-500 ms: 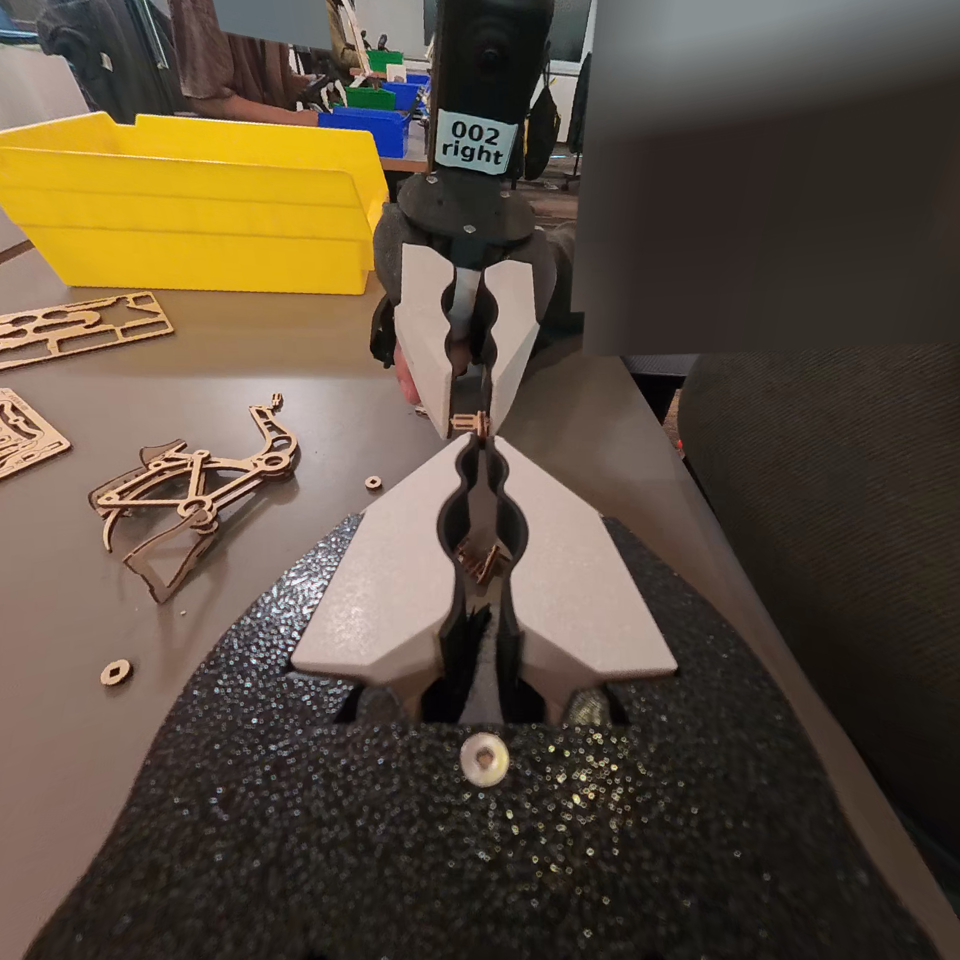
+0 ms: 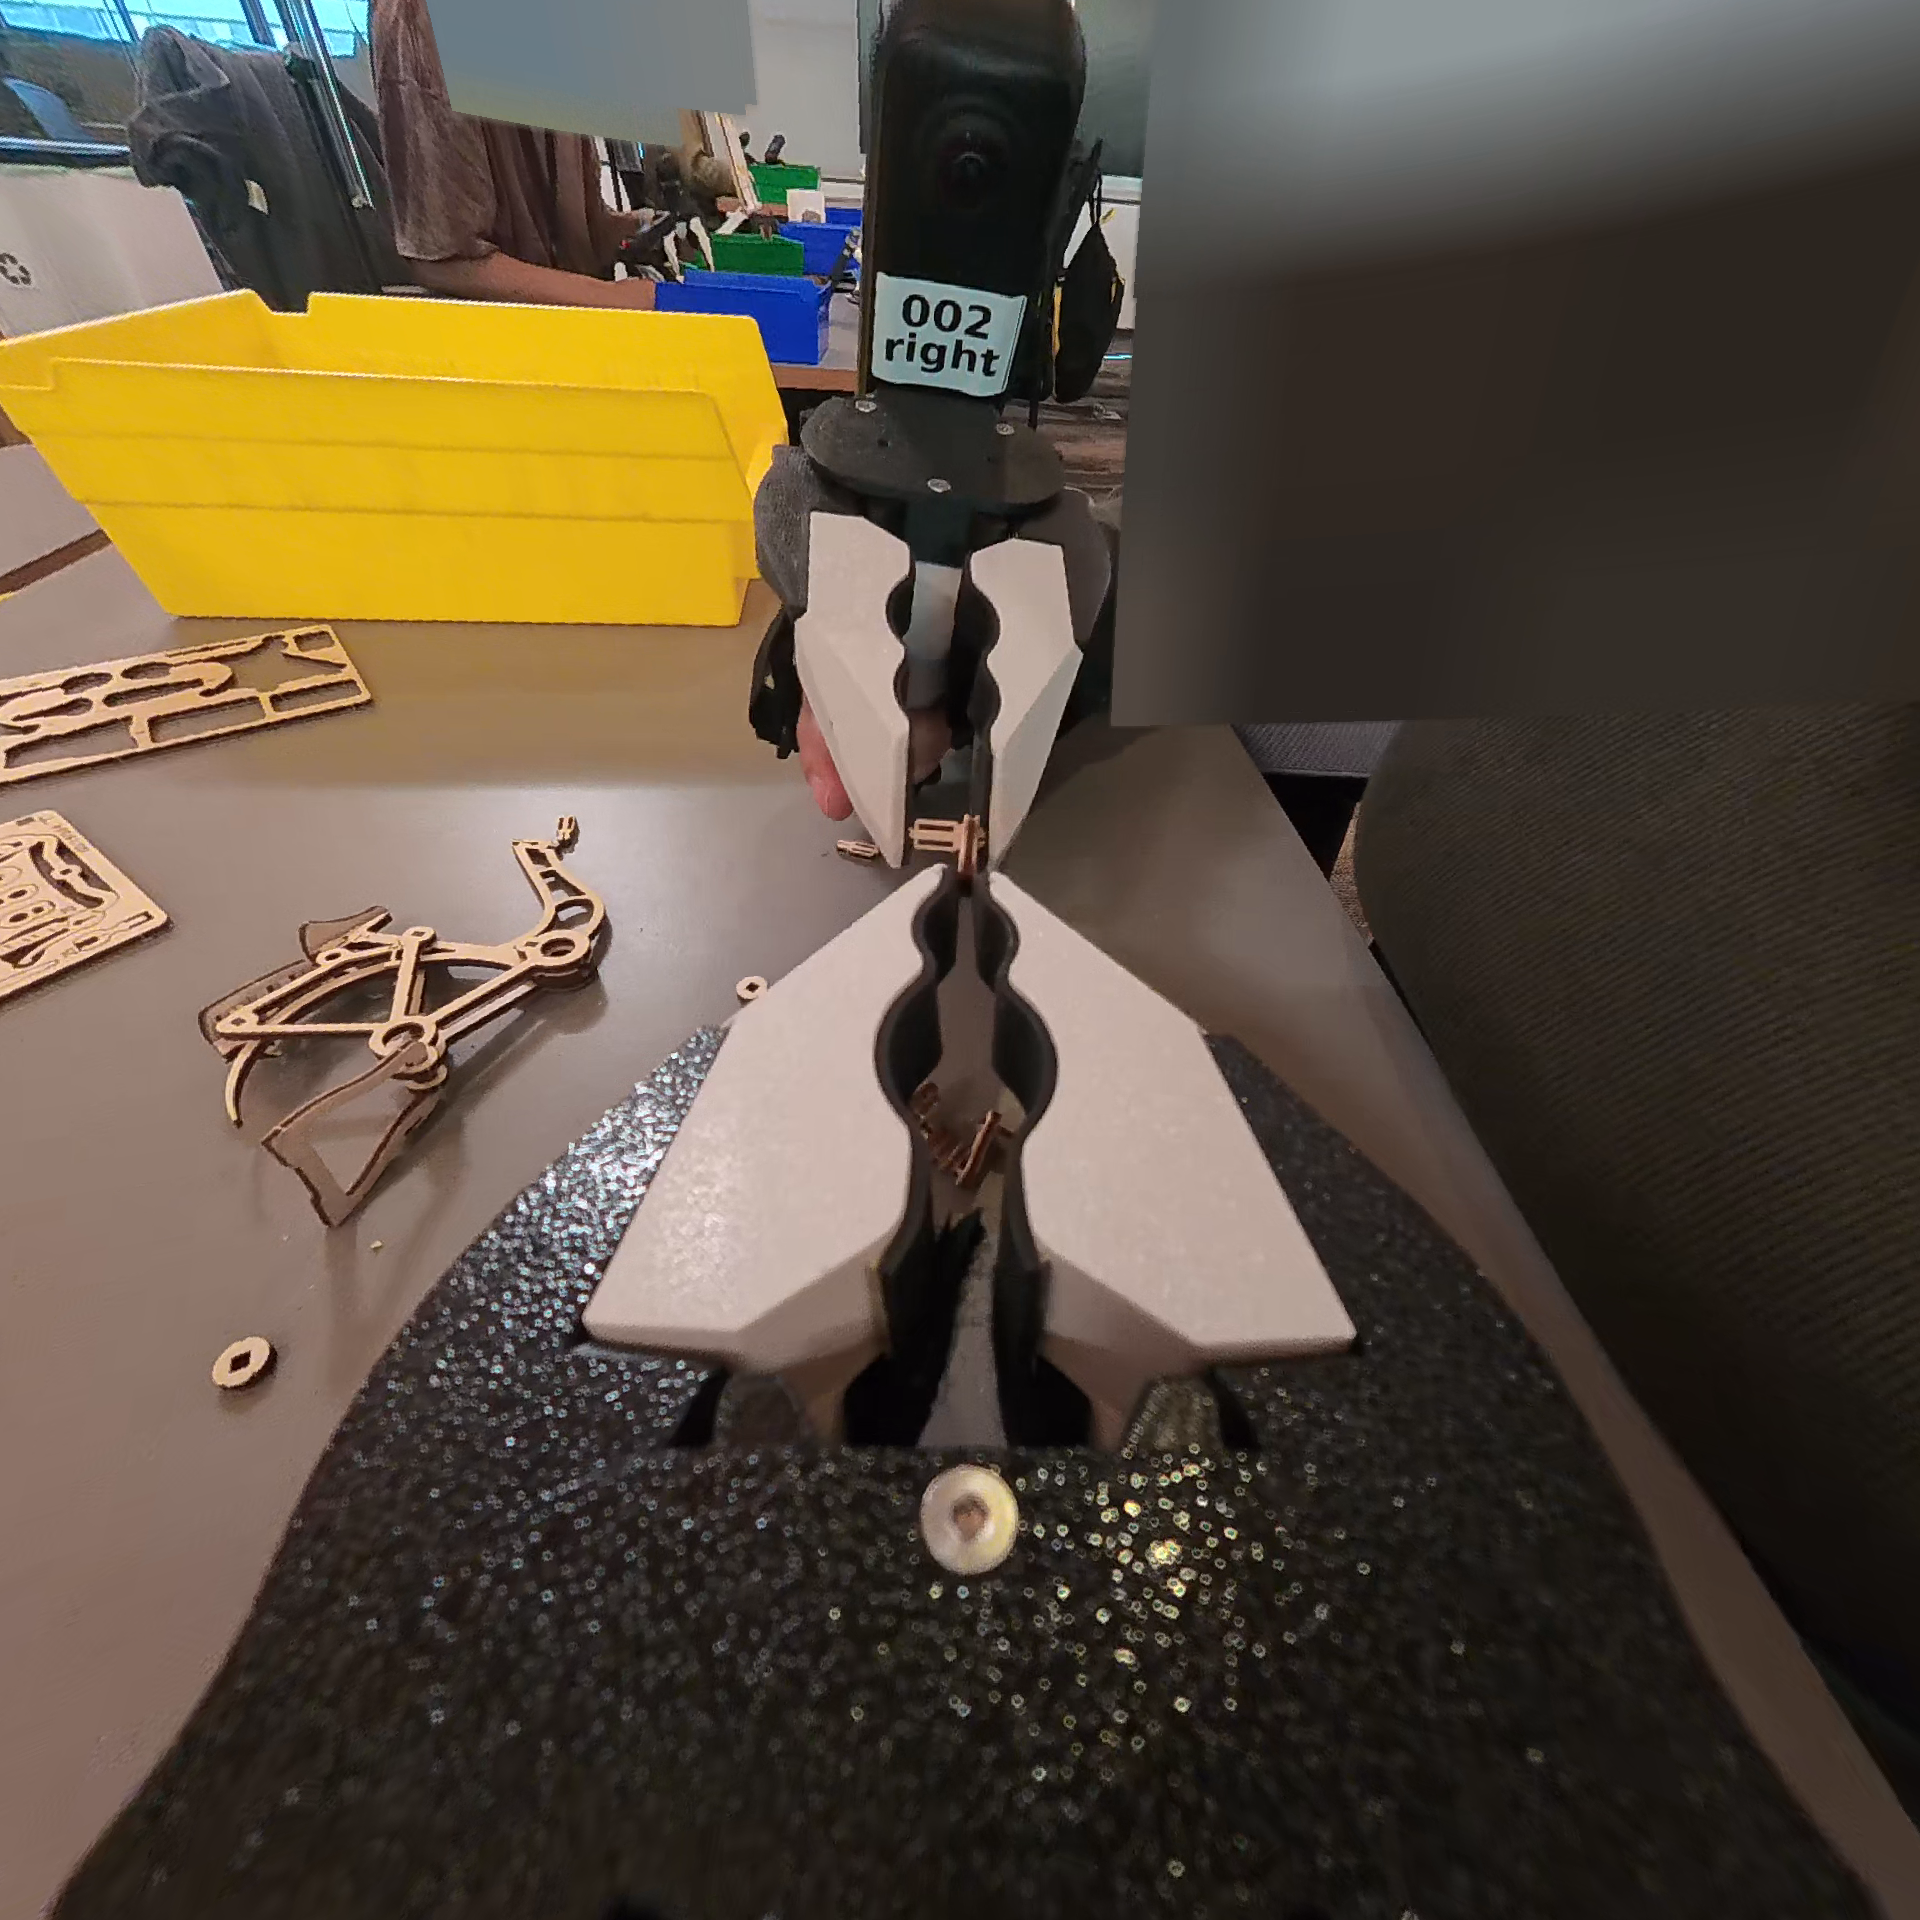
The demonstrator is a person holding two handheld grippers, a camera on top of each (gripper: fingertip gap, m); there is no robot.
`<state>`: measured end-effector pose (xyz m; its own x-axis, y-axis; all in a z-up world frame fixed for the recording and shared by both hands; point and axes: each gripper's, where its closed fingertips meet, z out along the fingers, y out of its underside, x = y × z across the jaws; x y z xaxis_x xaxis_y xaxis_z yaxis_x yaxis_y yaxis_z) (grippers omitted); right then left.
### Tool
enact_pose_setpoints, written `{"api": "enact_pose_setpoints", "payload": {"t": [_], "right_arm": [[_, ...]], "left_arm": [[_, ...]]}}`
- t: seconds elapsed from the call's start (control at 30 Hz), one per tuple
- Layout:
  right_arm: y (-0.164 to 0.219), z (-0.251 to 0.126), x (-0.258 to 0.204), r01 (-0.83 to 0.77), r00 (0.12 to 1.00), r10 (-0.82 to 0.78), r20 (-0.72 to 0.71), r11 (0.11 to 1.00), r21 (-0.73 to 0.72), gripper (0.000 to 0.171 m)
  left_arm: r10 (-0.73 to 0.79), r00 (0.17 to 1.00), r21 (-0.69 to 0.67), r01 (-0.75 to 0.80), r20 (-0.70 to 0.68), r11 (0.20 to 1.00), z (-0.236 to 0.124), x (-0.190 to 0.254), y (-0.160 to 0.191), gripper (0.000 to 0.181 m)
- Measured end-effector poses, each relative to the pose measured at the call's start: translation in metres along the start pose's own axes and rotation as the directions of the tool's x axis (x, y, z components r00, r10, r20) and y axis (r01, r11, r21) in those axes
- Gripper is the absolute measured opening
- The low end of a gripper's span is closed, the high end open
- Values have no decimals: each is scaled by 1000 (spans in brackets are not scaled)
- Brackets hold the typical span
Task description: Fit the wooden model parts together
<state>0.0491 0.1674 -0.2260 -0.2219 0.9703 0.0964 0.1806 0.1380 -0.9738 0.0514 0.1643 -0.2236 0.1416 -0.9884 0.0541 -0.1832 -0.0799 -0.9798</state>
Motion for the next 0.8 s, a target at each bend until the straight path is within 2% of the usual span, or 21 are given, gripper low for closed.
{"api": "enact_pose_setpoints", "payload": {"t": [0.23, 0.4, 0.53, 0.7, 0.73, 0.8], "right_arm": [[-2, 0, 2, 1, 1000, -1, -14, 1000, 24, 13], [-1, 1, 1, -14, 1000, 14, -5, 1000, 16, 21], [-3, -1, 3, -23, 1000, 24, -14, 999, 28, 13], [3, 1, 8, -66, 997, 66, -33, 998, -11, 12], [5, 1, 11, -80, 996, 79, -51, 996, -29, 12], [16, 1, 17, -108, 991, 100, -91, 990, -94, 12]], "left_arm": [[2, 1000, 9, -3, 17, 1000, -1, -2, -1, 0], [-14, 1000, 11, 14, 19, 1000, -2, -4, 0, 1], [-13, 1000, 4, 13, 14, 1000, -1, -3, 1, 1], [-25, 999, -6, 25, 43, 1000, -2, -8, 4, 1], [-20, 999, -28, 21, 43, 999, -3, -9, 8, 9], [-2, 1000, -103, 4, 21, 995, -5, -7, 19, 40]]}}
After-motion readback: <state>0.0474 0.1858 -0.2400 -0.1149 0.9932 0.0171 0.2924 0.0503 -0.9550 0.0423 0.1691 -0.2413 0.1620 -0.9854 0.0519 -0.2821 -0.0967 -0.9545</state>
